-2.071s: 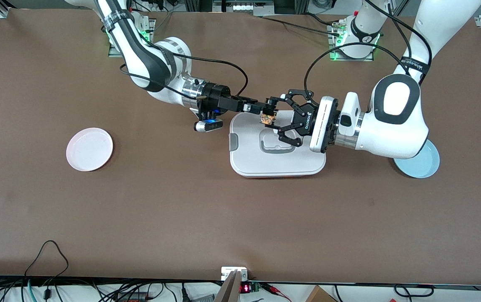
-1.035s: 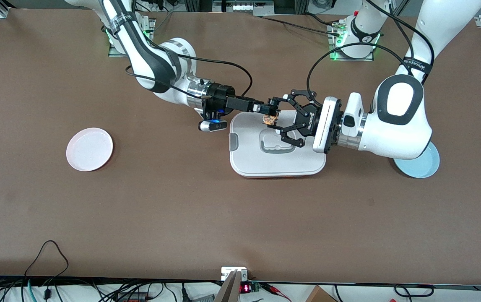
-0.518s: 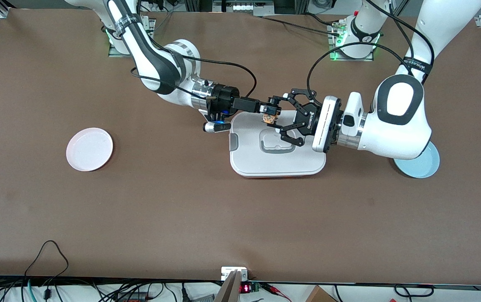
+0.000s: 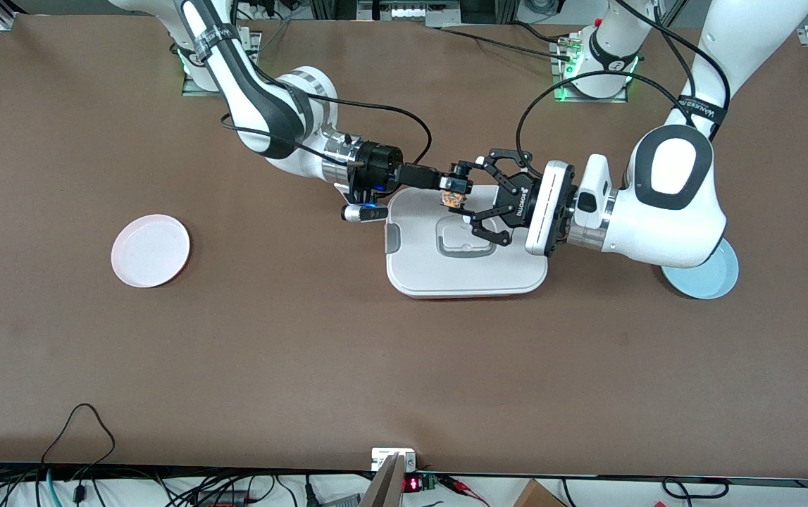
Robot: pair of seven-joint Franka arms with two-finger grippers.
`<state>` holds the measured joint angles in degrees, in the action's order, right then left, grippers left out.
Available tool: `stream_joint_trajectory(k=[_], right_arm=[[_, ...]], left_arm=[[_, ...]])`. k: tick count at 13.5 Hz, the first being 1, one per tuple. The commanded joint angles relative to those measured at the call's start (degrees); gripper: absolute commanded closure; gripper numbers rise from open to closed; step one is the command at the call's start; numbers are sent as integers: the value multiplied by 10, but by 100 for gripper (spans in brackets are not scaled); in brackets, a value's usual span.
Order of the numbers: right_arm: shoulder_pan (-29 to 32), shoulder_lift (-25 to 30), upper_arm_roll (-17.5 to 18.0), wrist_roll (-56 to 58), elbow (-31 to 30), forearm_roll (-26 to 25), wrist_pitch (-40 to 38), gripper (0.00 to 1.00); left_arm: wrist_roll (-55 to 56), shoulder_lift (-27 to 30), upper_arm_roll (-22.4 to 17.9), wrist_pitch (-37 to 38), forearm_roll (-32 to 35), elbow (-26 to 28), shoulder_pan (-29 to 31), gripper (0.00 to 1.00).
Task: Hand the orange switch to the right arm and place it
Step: 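Close the right gripper on the switch held by the left gripper, then open the left gripper and withdraw it while the right gripper pulls back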
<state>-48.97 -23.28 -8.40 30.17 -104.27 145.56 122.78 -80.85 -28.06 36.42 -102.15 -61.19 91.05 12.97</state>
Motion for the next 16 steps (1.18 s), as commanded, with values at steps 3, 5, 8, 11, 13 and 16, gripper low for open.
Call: stream_joint_trajectory(k=[3,5,8,11,13,16], right_arm=[[0,-6,-3,31,9,32,2,100],[5,-6,-4,26,10,31,0,100],[9,-6,-7,24,14,25,1,100],[45,-2,-7,8,14,-45,-2,100],[74,1,-7,-18,14,-117,-21,100],[129,2,-7,-20,14,-267,-72,100]], left_arm=[[-26,24,3,13,-4,4,7,0],[-16,28,2,45,-5,4,18,0],[23,28,2,99,-4,1,47,0],[130,28,-4,178,39,-45,63,0],[220,28,-4,240,105,-84,72,0],[374,28,-2,301,210,-138,85,0]])
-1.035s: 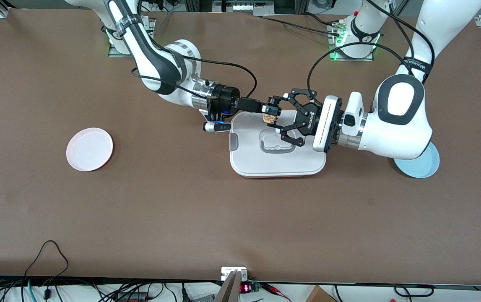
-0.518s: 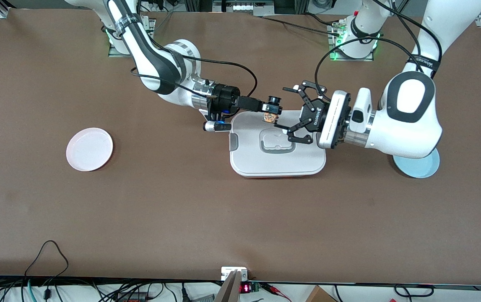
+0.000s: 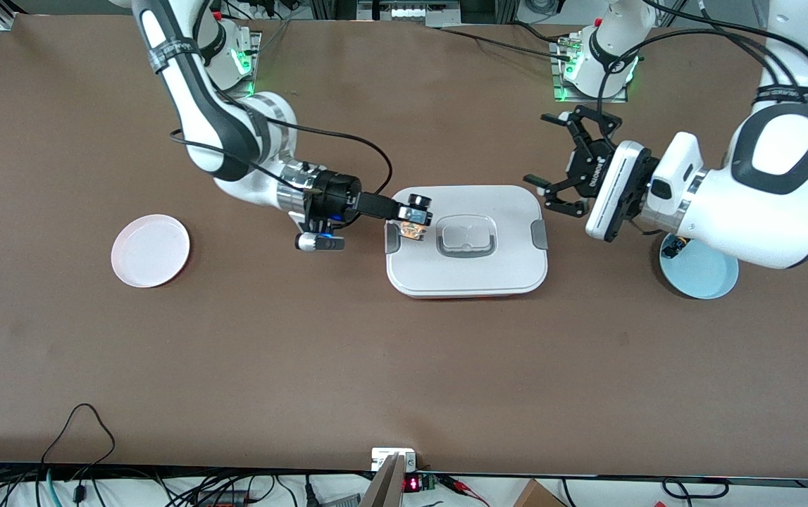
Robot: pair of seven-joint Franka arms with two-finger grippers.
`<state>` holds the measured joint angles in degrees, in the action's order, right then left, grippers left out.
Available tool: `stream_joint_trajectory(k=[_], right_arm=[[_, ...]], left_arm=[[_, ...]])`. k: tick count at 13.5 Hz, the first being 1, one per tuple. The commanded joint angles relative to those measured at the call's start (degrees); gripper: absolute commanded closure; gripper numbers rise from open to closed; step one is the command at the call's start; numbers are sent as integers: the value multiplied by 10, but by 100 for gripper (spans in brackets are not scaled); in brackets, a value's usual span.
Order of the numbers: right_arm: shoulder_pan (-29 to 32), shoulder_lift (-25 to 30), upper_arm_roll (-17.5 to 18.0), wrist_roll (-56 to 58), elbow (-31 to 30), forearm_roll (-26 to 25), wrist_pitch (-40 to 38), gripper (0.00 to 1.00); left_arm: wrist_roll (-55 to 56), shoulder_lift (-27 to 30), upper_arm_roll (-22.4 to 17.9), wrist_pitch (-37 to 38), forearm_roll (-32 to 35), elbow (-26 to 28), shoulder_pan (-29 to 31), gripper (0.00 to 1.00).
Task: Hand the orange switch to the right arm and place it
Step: 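Open the left gripper and withdraw it while the right gripper pulls back, then carry the switch with the right gripper over the white plate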
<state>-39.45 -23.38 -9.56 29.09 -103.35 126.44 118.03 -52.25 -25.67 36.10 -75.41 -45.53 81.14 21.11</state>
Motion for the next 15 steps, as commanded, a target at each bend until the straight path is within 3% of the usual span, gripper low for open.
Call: stream_joint_trajectory(k=[1,4,8,10,13,15], right_arm=[[55,3,5,-11,5,-125,-45,100],[117,3,5,-38,5,-201,-139,100],[210,1,5,-48,39,-394,-240,100],[257,0,5,-48,70,-490,-304,100],[318,-3,4,-47,126,-624,-398,100],[316,3,-7,-46,142,-716,-410,100]], left_arm=[[141,4,1,53,100,-61,2,0],[239,15,7,67,268,-90,0,0],[235,11,-1,9,450,-107,0,0],[231,-18,-17,-38,470,-120,10,0],[234,-25,-61,-47,491,-132,-3,0],[240,-22,-66,-28,545,-144,-12,0]])
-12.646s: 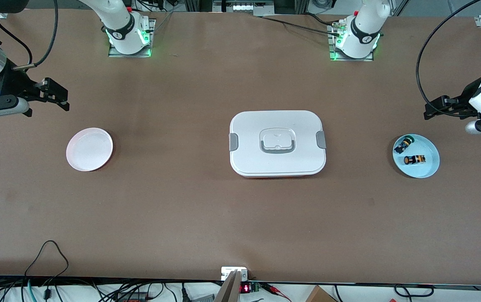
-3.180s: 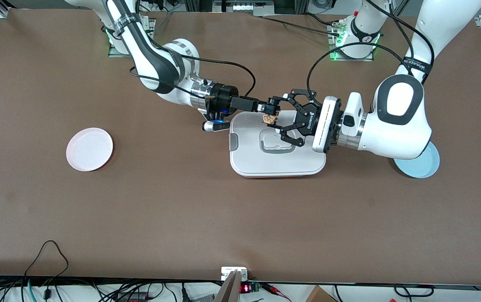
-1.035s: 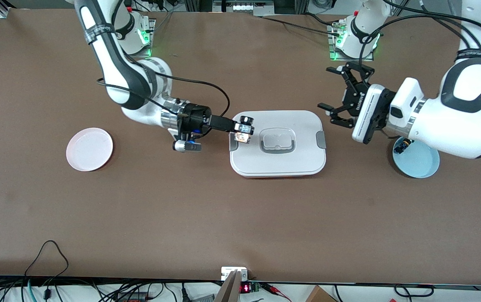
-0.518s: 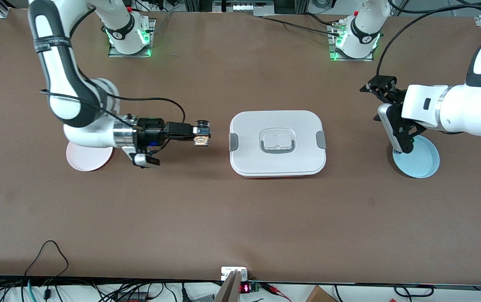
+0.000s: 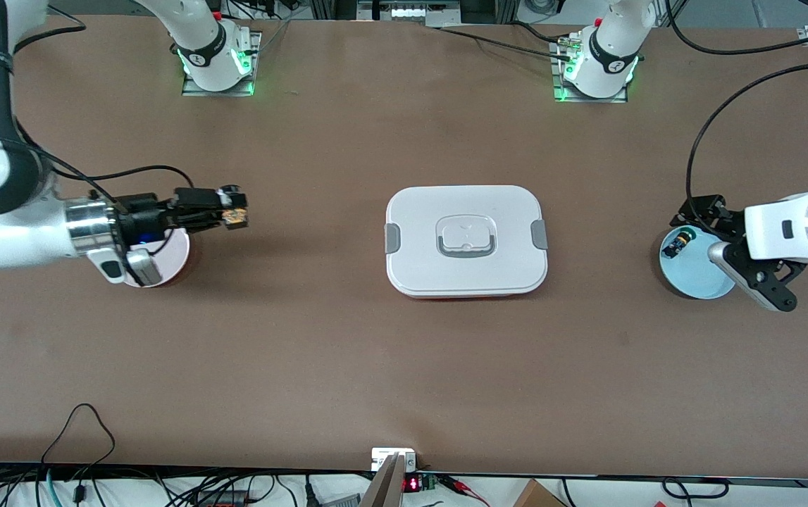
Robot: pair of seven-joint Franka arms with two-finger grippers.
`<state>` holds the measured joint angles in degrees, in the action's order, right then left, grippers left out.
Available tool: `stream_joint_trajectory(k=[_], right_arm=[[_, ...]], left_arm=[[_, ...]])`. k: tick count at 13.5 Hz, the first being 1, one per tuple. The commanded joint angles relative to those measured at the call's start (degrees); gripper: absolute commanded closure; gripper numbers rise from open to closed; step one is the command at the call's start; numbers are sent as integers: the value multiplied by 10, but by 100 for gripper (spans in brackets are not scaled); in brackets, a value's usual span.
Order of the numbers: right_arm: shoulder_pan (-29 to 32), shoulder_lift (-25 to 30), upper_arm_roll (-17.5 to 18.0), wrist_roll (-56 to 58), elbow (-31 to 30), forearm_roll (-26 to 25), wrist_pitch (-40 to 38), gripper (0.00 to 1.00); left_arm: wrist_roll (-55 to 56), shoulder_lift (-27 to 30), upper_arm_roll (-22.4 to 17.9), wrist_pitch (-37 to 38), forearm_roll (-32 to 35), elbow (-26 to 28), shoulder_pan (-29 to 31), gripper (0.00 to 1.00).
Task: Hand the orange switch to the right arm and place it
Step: 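Carry the switch with the right gripper over the white plate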
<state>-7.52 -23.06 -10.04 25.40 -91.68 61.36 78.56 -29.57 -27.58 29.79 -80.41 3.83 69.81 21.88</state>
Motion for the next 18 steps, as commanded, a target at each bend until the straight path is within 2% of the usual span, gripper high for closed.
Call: stream_joint_trajectory(k=[1,3,4,5,6,7,10,12,14,18], right_arm=[[-6,9,-9,-10,30,-124,-11,100],[-5,30,-9,-4,27,-261,22,100],[-6,43,-8,-4,21,-326,44,100],[-15,55,-8,-4,11,-382,65,100],[-28,76,-8,-4,-15,-433,110,100],[-32,103,-8,-6,-58,-473,170,100],[-30,136,-7,1,-192,-562,373,100],[-27,119,-8,-3,-253,-584,487,100],[-6,99,-7,-4,-303,-586,572,100],[2,18,-6,-3,-315,-586,662,100]], left_arm=[[42,-2,-2,38,79,-35,-24,0],[115,7,-9,36,85,-35,-23,0],[154,25,-35,29,78,-25,-31,0],[193,45,-80,19,64,-14,-65,0],[232,78,-153,-7,28,21,-105,0],[262,122,-205,-58,-19,76,-135,0],[267,236,-259,-99,-36,209,-179,0],[261,284,-292,-122,-34,253,-209,0],[263,294,-303,-135,-32,259,-230,0],[262,270,-301,-134,-34,248,-228,0]])
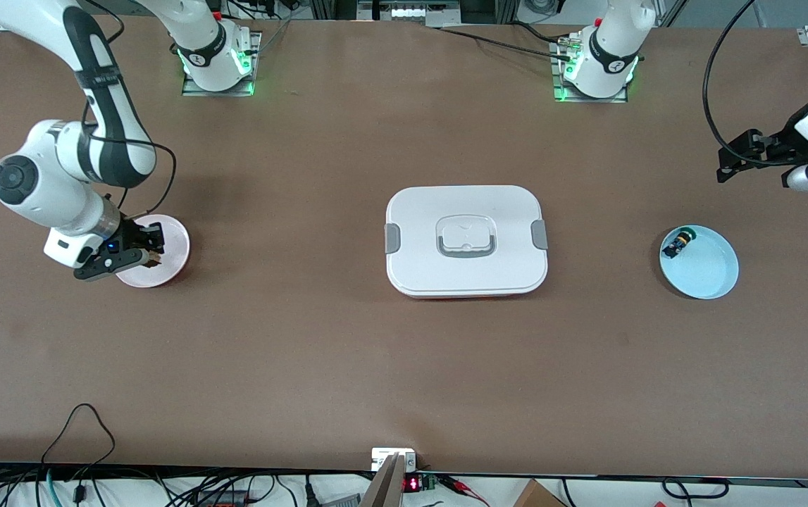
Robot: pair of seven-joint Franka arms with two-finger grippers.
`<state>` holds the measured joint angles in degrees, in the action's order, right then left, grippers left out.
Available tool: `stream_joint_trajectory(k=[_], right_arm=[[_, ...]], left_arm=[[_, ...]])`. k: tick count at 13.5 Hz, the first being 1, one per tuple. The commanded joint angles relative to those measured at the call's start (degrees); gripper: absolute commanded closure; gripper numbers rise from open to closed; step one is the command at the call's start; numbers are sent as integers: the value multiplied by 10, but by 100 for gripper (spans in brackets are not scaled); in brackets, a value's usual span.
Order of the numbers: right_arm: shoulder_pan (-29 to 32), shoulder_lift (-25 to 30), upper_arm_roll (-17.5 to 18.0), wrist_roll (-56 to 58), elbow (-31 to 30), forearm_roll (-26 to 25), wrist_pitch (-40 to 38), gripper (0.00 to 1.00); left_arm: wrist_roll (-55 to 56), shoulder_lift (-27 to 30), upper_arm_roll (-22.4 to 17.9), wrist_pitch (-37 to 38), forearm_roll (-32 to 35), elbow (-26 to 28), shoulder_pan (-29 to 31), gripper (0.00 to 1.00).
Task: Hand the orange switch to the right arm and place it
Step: 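Carry the switch with the right gripper over the white plate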
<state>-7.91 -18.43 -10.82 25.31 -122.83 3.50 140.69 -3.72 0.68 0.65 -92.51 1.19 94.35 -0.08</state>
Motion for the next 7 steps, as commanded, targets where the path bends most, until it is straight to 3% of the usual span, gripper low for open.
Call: stream_joint_trajectory(k=[1,7], right_arm=[[12,-42,2,-3,-6,-8,58,100],[16,-71,6,-10,-5,5,71,99]], left_arm=[[5,-14,-10,-12,-8,0,-4,0],[9,-16,-2,-15,-13,-6,-8,0]])
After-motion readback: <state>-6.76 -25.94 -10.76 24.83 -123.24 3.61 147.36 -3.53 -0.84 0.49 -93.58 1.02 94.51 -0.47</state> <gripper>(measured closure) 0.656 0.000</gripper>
